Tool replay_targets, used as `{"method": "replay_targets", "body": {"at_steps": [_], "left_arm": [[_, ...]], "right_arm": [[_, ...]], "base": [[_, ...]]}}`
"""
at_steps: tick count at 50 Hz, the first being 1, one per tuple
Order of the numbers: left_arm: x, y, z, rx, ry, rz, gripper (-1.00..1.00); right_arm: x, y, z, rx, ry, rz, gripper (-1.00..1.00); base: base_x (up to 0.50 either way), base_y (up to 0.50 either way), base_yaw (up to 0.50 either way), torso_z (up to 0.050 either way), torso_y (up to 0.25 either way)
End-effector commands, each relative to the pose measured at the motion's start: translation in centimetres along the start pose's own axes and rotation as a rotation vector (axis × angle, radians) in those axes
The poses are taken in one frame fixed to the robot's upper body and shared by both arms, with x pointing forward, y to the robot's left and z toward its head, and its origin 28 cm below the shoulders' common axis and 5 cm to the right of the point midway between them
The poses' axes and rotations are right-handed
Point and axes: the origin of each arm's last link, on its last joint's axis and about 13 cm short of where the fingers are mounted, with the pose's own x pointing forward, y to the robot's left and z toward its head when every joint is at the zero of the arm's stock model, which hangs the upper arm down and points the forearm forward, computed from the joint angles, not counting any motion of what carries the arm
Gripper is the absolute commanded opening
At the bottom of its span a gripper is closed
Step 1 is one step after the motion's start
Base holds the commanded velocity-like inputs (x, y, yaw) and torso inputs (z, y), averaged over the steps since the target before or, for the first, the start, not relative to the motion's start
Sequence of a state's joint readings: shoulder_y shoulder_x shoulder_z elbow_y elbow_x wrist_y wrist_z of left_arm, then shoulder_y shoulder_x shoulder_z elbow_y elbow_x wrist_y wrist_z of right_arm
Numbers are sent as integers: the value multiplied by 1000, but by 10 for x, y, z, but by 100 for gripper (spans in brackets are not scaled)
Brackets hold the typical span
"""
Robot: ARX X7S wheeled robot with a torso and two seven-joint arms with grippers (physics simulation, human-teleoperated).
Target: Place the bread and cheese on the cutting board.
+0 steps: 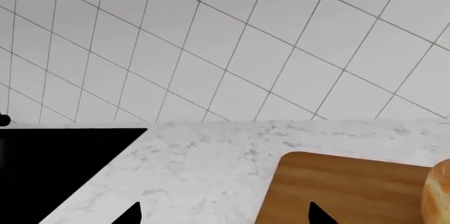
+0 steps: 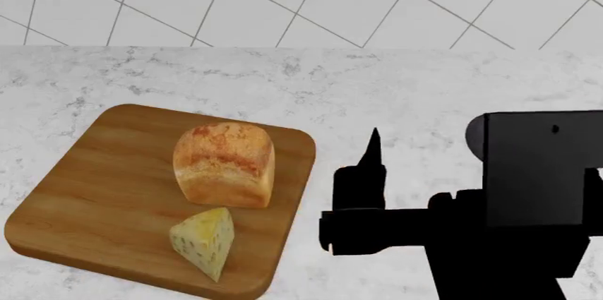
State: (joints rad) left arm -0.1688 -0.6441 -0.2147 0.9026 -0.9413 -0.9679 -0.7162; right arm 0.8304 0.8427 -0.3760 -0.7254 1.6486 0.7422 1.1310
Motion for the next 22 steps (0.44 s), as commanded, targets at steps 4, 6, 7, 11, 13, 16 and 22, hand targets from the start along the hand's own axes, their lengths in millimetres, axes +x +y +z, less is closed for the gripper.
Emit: {"method": "replay_targets", "body": {"at_steps": [4, 6, 7, 11, 13, 16, 22], "left_arm": [[-3, 0, -3, 34, 14, -17, 100], [-4, 2, -3, 39, 18, -15, 100], [-5, 3, -3, 43, 21, -14, 100], [-5, 8, -5, 51, 28, 4, 100], [-5, 8, -4, 52, 27, 9, 100], [-6, 9, -5, 55, 31, 10, 100], [-6, 7, -10, 103, 38, -38, 100]], "right_arm": [[-13, -13, -15, 5, 21, -56, 100], [-15, -16, -22, 16, 34, -64, 100], [-16, -17, -24, 17, 37, -68, 100], [-21, -22, -24, 21, 35, -88, 100], [-24, -25, -24, 22, 35, -99, 100], [-27, -28, -26, 23, 35, -109, 100], [-27, -35, -21, -16, 35, -116, 100]], "base": [[0, 0, 0, 0, 0], [0, 0, 0, 0, 0], [0, 0, 0, 0, 0], [0, 0, 0, 0, 0], [0, 0, 0, 0, 0], [0, 0, 0, 0, 0], [0, 0, 0, 0, 0]]}}
